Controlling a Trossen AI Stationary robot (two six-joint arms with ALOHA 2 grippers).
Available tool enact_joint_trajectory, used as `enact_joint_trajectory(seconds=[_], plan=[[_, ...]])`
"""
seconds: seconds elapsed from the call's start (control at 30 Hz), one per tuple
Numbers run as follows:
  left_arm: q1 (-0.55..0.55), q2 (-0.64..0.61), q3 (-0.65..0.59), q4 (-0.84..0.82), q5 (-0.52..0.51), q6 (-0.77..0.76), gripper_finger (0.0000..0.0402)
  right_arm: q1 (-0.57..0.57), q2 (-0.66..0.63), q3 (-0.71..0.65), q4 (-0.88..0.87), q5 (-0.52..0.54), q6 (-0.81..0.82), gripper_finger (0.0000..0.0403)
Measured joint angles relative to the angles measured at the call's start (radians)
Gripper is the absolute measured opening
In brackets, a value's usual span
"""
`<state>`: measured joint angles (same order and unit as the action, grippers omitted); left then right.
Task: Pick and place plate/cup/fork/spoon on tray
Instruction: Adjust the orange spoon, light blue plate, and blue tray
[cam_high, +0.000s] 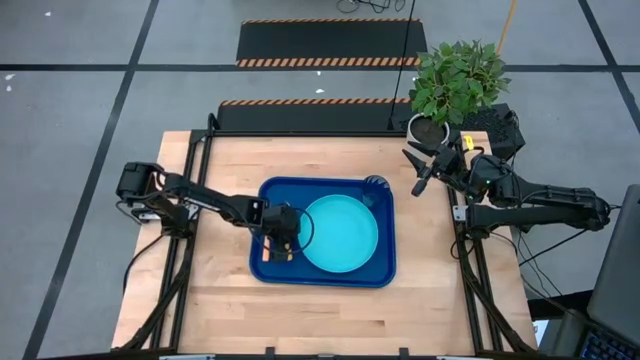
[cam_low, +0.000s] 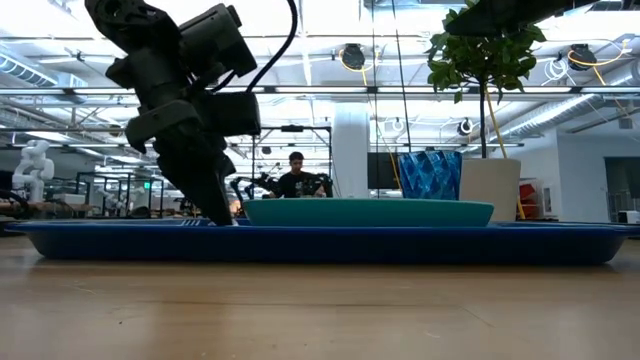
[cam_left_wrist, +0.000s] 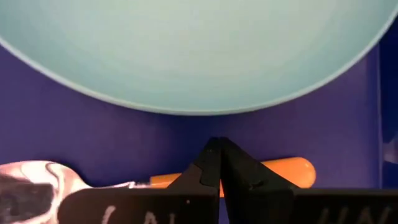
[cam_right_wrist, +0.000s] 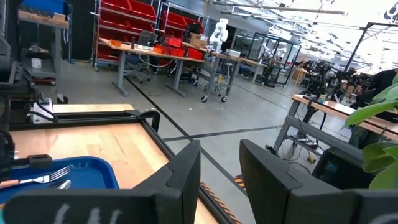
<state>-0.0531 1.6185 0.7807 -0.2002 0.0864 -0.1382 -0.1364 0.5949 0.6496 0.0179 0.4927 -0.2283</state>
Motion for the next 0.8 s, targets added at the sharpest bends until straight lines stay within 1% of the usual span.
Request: enact_joint_trajectory(seconds=[0.47, 0.8], plan=[[-0.061, 0.000, 0.001, -0.020, 0.002, -0.069, 0.0001, 0.000, 0.000, 0.000, 0.000, 0.000, 0.003, 0.0106], [-0.078, -0.002, 0.002, -0.053, -0.001, -0.100, 0.0001, 0.000, 0.000, 0.000, 0.000, 0.000, 0.007, 0.0106]])
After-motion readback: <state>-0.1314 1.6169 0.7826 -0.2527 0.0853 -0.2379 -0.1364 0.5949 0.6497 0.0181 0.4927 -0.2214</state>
